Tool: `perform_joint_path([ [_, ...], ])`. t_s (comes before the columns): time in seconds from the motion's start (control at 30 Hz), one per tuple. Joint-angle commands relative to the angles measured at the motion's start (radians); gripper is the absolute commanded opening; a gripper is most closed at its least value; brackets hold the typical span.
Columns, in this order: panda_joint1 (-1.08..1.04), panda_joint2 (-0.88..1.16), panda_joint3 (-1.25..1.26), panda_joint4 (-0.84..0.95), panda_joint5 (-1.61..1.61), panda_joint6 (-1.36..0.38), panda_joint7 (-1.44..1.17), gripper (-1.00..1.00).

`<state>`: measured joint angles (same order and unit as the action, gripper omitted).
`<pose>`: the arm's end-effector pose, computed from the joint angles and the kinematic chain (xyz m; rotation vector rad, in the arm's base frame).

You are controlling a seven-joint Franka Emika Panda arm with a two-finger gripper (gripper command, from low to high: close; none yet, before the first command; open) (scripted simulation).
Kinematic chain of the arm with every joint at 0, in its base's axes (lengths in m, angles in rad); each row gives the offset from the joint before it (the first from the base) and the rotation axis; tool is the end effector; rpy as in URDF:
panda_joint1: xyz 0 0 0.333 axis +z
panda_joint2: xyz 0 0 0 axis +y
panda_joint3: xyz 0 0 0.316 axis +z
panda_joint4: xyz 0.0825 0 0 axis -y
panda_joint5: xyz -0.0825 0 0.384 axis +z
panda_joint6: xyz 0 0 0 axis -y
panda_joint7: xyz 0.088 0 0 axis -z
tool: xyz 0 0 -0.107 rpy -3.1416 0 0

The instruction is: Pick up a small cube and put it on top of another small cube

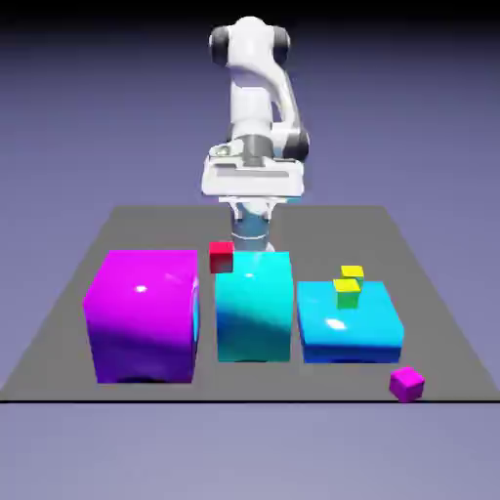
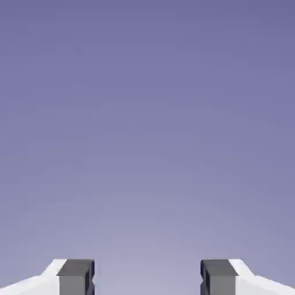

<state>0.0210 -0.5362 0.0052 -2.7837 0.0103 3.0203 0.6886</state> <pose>0.3981 0.0097 0.4555 -2.5367 0.8856 -1.0229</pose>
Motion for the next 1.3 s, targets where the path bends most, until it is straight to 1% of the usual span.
perform_joint_path([
  [0.0, 0.007, 0.028, 0.004, 0.022, 0.009, -0.014, -0.044, 0.0],
  [1.27, 0.291, 1.093, 0.169, 0.849, 0.334, -0.541, -1.696, 0.0],
])
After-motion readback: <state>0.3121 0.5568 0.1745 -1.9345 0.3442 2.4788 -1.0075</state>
